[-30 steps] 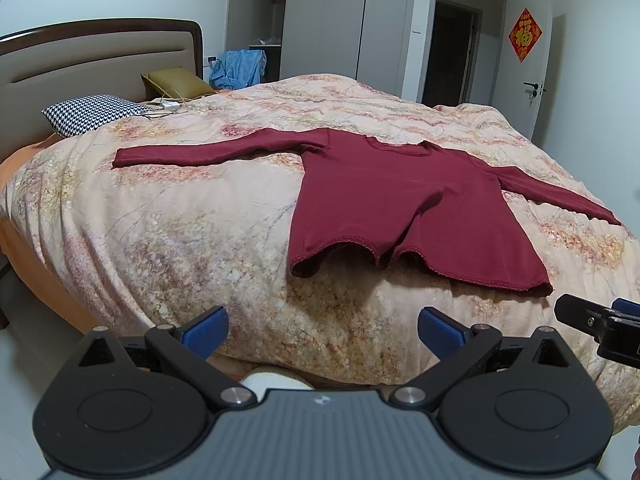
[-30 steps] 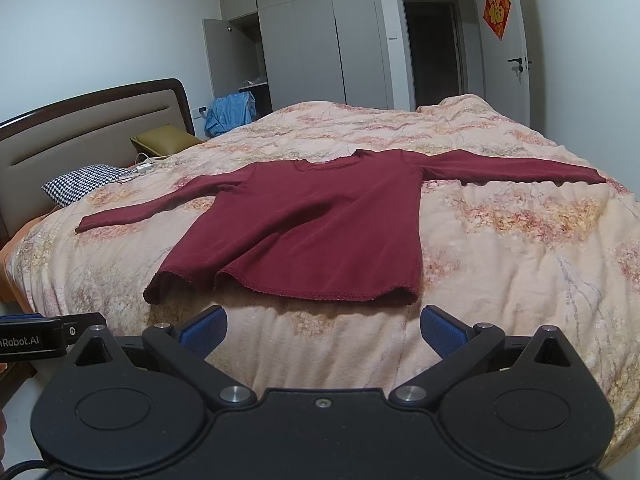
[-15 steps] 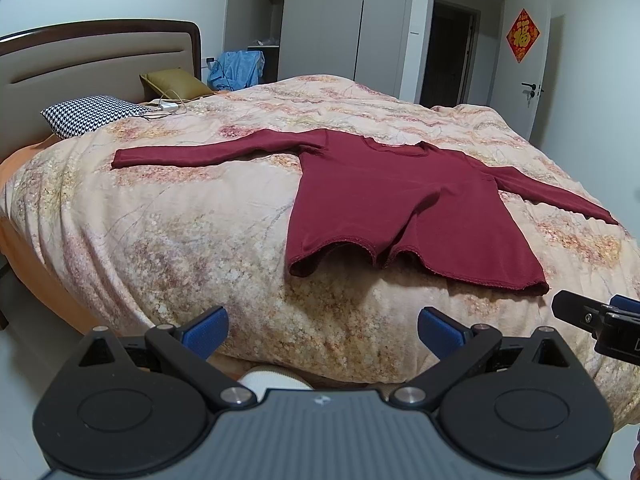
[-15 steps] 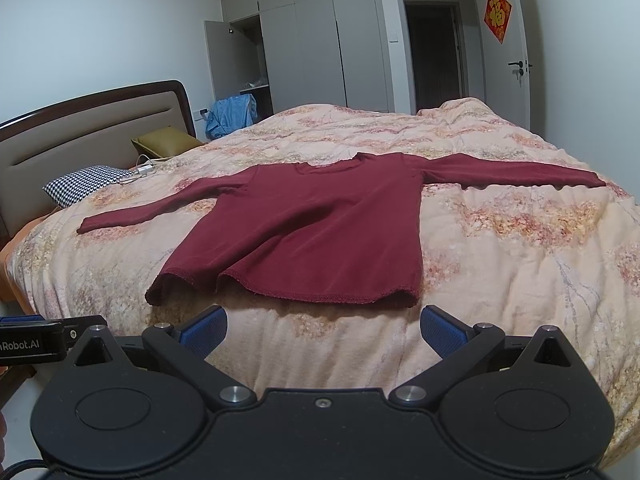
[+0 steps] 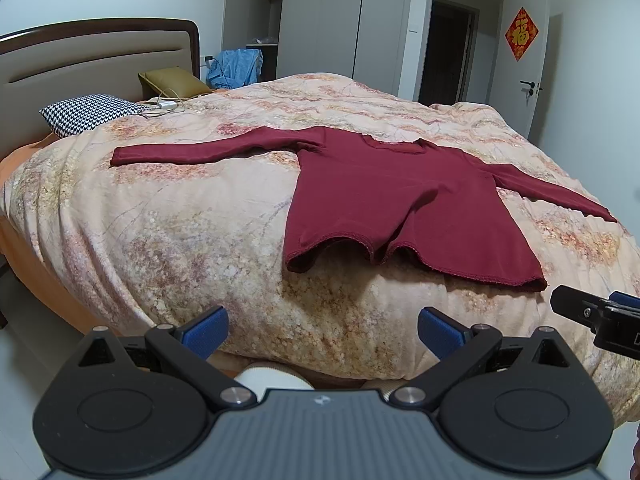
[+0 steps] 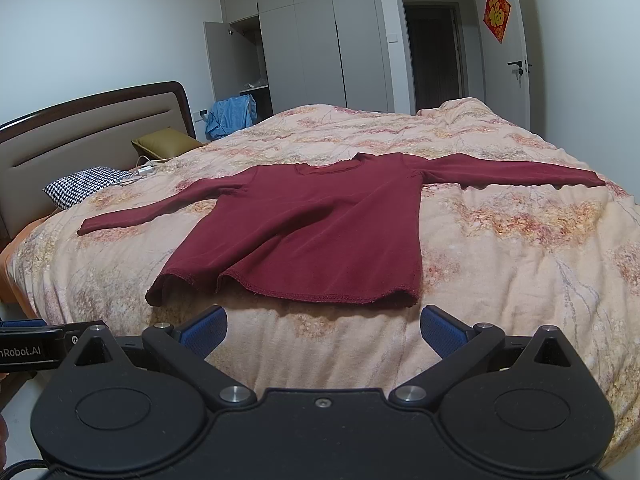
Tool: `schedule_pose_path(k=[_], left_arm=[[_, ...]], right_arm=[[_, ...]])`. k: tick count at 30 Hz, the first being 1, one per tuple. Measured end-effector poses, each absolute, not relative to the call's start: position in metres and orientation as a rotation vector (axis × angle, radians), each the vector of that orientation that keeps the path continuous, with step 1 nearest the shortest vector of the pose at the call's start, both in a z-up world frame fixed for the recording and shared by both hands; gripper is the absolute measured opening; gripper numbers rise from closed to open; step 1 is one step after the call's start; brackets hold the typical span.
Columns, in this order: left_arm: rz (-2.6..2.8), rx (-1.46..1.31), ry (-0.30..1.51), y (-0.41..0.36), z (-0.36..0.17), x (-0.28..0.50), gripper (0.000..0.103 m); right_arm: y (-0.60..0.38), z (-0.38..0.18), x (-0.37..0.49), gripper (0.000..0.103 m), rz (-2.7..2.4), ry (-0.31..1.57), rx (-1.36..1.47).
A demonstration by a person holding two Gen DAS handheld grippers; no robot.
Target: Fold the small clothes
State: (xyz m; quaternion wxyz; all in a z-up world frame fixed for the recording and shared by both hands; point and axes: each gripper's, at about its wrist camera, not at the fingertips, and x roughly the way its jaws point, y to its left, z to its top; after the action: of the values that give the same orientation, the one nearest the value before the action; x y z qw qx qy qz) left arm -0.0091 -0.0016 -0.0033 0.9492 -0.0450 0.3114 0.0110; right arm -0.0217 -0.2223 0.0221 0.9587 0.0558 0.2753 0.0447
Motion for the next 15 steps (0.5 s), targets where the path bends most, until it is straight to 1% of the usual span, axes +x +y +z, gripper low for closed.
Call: schedule_pose_path(k=[15], left_arm=[[0.023, -0.1, 0.65, 0.002, -0.0055, -0.006, 0.103]], right_arm=[[-0.2223, 0.0209, -0.0217, 0.103, 0.076, 0.562, 0.114]])
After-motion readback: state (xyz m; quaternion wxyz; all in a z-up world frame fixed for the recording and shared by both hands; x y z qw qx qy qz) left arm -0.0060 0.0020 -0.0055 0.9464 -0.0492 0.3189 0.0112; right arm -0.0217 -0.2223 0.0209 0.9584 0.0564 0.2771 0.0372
